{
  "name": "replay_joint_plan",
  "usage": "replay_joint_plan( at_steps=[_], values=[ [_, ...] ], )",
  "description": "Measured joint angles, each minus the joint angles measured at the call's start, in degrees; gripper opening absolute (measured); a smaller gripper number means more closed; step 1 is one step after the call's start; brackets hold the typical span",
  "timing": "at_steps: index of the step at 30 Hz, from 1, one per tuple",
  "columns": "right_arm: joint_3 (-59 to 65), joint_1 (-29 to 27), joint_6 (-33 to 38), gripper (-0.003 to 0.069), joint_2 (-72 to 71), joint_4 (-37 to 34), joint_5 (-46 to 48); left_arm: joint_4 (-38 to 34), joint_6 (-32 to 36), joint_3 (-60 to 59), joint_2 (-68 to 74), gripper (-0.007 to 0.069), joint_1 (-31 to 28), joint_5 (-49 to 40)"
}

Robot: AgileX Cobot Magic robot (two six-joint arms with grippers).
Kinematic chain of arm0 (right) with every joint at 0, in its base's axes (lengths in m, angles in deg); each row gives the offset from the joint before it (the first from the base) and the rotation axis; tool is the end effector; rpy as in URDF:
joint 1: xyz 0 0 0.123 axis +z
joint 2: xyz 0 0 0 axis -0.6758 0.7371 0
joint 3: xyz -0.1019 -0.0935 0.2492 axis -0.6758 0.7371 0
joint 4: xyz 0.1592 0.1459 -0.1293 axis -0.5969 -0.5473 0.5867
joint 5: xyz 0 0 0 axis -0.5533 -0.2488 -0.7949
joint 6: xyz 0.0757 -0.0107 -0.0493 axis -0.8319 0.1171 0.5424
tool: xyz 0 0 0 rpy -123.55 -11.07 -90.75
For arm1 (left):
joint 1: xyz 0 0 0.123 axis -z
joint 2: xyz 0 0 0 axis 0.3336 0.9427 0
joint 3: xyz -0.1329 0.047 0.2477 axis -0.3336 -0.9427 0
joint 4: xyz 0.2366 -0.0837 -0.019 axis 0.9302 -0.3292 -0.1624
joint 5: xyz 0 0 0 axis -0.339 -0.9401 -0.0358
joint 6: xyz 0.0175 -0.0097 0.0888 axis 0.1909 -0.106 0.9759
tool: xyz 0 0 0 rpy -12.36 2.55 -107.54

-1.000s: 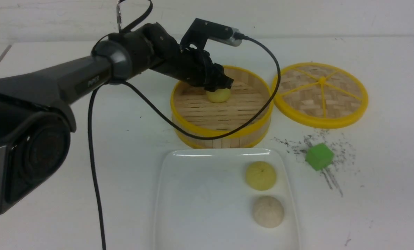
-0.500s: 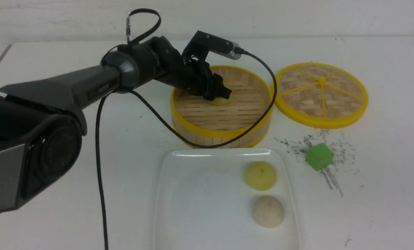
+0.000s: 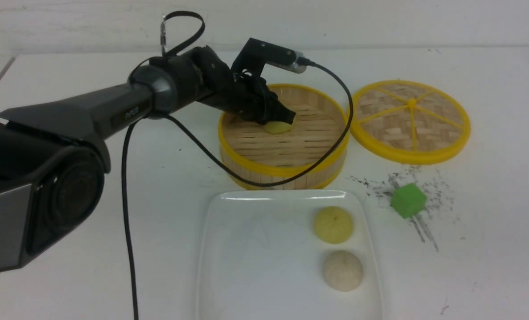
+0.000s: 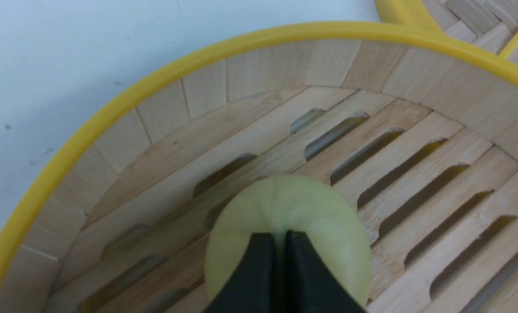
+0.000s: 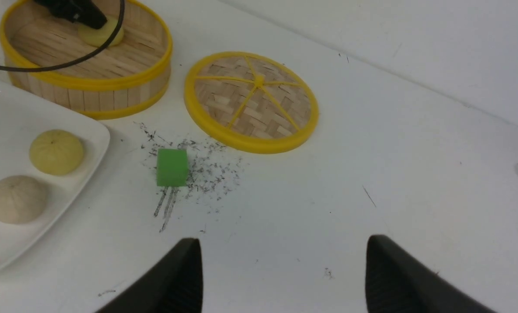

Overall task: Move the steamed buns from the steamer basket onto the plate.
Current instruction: Use the left arm to grab the steamed stuffed bun that is closest to it, then use the left arm to put the steamed stuffed bun into the plate

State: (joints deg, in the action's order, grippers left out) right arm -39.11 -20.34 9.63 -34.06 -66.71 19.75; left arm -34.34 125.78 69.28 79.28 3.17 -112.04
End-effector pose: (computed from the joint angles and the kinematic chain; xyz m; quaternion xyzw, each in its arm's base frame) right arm 0.0196 -0.0105 0.3859 -0.1809 0.8133 -0.0197 0.5527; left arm 0.4791 -0.2225 0.1871 0.2874 0.8583 -0.1542 0.3960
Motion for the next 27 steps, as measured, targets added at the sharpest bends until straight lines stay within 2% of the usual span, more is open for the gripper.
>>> replay_joint_plan(
  at_steps=[13, 27],
  values=[
    [0.0, 0.0, 0.7, 0.0495, 0.0, 0.0, -0.2, 3.5, -1.2, -0.2, -12.1, 0.002, 0.0, -8.2],
    [0.0, 0.0, 0.8, 0.0495, 0.0, 0.0, -0.4, 18.0, -18.4, -0.2, -28.9, 0.0022, -0.1, -28.3]
  ],
)
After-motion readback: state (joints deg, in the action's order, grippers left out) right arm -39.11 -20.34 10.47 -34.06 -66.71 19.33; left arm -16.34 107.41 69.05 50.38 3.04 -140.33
